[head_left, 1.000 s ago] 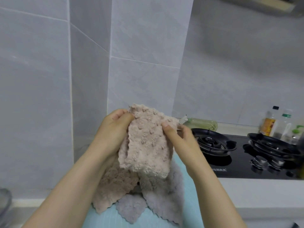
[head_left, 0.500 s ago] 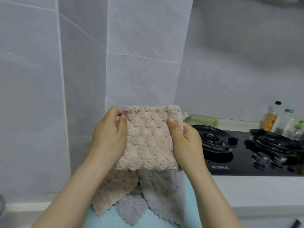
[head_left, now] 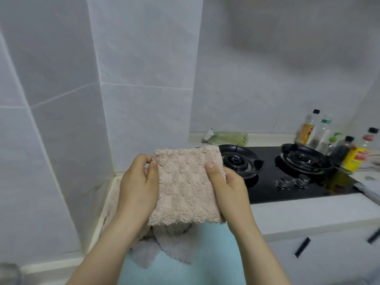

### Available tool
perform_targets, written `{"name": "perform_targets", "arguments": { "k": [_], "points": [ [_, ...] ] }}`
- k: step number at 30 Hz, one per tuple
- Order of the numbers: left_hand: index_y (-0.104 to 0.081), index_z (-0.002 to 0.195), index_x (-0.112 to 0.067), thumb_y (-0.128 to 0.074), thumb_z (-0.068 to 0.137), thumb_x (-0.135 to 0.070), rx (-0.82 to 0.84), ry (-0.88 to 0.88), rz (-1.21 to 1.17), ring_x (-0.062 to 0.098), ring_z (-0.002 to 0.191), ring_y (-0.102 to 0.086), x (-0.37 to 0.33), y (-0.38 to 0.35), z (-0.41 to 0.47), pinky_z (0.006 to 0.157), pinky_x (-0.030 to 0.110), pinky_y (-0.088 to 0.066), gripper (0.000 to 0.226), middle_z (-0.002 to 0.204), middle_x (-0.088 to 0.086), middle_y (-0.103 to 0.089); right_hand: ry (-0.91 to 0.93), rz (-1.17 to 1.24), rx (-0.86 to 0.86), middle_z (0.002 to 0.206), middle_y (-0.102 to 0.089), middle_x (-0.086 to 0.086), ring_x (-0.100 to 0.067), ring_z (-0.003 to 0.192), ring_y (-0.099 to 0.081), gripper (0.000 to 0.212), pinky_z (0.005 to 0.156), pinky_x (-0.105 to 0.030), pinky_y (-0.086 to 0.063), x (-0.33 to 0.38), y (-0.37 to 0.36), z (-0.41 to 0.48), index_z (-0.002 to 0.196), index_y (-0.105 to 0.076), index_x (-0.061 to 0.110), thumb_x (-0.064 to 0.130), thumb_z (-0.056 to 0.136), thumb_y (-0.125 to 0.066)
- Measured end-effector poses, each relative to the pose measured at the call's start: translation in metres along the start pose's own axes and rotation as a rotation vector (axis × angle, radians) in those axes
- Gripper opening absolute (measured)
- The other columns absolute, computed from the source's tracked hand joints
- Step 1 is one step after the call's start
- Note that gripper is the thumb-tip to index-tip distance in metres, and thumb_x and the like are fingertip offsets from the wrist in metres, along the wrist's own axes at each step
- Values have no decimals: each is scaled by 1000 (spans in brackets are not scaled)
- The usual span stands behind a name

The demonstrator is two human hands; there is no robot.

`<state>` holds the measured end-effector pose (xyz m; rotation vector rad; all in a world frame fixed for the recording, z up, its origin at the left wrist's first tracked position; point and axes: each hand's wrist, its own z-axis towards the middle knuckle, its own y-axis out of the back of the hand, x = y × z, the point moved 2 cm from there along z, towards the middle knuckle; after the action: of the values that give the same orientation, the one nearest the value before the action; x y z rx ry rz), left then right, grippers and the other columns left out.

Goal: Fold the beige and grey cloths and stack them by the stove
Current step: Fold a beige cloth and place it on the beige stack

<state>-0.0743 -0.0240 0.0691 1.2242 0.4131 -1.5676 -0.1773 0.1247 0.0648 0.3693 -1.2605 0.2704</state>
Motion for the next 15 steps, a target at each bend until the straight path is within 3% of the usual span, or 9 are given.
{"name": "perform_targets", "arguments": {
  "k": [2,4,9,15],
  "points": [
    [-57,89,-23,-43,98,-29,40,44,-54,13,59,-53,-40,-7,-2,51,23,-34,18,68,1,-61,-68,66,16,78,-72,3,-16,73,-68,31,63,-28,-48,27,33,-2,83,-65,14,44,89,-63],
    [-60,94,-19,-44,97,-31,84,76,-110,8,69,-58,-82,-19,-5,55,22,-38,20,79,-1,-66,-108,122,-1,89,-75,1,-15,81,-72,15,64,-25,-53,55,71,-7,97,-69,16,29,92,-63],
    [-54,105,-21,-47,95,-37,199,172,-249,24,81,-63,-179,-60,-39,77,39,-48,20,83,6,-66,-82,80,-156,104,-73,3,-11,93,-70,17,76,-29,-58,102,170,-25,110,-65,21,21,93,-61],
    [-39,109,-28,-44,97,-26,314,47,-264,19,74,-59,-276,-128,-121,65,30,-41,13,80,5,-62,-61,-7,-280,103,-71,8,-9,97,-67,15,82,-34,-57,124,292,-50,109,-64,24,24,95,-58]
  ]
}}
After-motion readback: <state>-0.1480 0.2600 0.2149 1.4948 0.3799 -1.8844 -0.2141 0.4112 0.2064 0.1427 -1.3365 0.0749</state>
